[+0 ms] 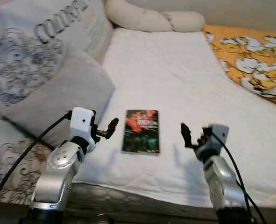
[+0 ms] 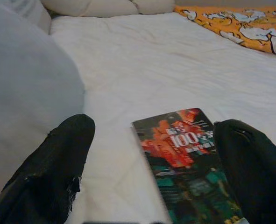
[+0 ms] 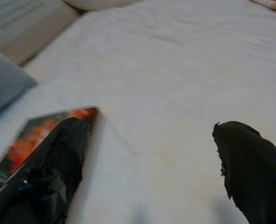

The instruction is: Clean up the room

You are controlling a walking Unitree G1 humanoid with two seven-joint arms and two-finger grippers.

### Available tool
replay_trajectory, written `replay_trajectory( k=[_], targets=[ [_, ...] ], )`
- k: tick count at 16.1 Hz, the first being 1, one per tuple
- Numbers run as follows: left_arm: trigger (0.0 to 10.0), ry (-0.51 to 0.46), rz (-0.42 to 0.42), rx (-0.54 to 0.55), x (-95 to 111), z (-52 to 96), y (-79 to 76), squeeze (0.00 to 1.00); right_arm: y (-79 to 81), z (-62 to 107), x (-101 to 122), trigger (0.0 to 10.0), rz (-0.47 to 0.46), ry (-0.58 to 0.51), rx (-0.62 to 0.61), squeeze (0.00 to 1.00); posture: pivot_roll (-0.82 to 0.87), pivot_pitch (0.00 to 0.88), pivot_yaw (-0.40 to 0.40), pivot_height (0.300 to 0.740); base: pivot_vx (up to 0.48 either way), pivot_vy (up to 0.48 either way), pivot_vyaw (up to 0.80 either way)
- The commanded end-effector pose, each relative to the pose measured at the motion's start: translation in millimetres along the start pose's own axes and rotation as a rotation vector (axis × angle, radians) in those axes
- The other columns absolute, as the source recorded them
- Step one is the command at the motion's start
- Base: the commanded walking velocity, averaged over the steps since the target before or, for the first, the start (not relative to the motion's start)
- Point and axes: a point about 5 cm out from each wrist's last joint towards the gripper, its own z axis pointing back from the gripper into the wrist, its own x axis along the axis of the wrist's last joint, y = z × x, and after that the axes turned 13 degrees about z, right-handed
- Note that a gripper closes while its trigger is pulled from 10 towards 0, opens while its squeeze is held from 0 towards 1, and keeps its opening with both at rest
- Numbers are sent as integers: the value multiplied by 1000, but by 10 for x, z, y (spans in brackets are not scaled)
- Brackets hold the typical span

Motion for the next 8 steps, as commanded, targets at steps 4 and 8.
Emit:
replay_trajectory(
  k=[4, 8],
  targets=[
    [10000, -3, -32, 48, -21, 10, 71, 0, -15, 35, 74, 10000, 71, -7, -21, 1000, 62, 0, -33, 740, 0, -318, 0],
    [10000, -14, -39, 59, -27, -12, 67, 0, 2, 42, 105, 10000, 42, -16, -12, 1000, 61, 0, -45, 740, 0, -322, 0]
  ],
)
